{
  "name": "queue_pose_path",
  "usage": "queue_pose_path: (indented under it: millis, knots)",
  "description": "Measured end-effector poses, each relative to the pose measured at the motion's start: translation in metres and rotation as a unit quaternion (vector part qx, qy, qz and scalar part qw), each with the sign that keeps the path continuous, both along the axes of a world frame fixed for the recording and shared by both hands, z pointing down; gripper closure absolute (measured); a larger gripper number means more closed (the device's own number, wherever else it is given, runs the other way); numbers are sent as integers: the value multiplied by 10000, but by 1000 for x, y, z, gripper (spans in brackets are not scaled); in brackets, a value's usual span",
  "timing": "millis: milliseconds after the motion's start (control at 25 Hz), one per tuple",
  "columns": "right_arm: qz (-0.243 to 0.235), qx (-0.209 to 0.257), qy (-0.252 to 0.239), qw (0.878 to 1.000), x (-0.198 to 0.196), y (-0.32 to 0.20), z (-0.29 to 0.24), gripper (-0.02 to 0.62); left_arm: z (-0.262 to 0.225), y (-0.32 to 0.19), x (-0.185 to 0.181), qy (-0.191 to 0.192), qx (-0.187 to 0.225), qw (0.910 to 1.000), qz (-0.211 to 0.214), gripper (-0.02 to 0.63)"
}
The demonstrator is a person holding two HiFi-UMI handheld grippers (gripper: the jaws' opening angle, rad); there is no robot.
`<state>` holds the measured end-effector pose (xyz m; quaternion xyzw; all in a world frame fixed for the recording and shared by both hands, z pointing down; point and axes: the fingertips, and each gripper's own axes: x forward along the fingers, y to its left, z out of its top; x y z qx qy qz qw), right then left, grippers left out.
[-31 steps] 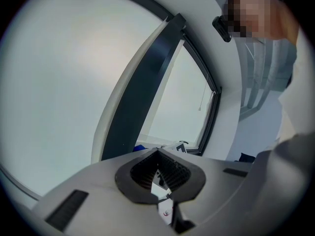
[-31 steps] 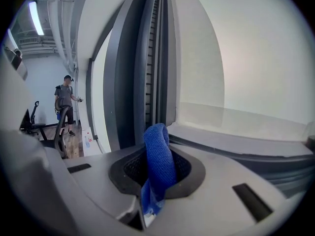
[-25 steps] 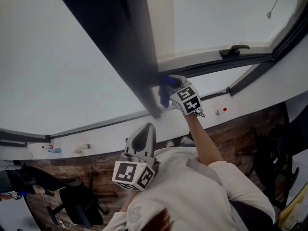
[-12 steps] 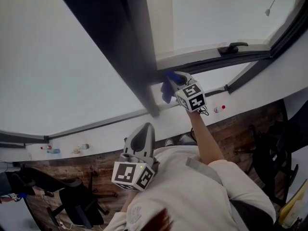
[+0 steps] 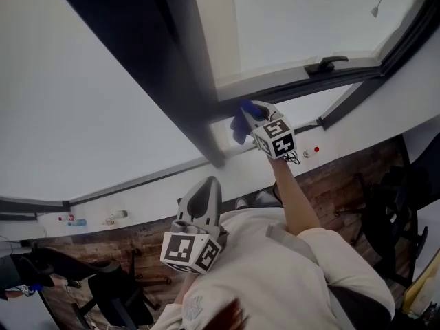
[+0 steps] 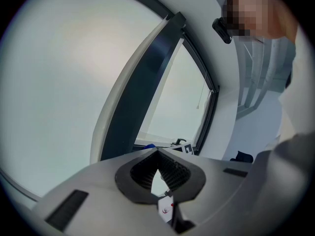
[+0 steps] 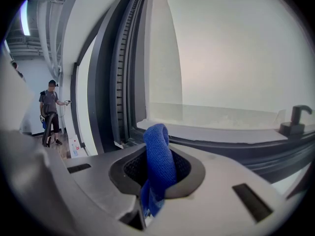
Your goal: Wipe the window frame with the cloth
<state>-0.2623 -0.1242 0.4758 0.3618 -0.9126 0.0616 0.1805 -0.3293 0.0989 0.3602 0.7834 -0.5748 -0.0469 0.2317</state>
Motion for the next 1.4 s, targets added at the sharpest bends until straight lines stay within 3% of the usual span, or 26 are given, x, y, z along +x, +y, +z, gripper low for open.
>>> queue_pose_path:
  millis: [1400]
  knots:
    - [538,53,20,9985,44,-17,0,546,0,-10,0,126,68,9999,71,600]
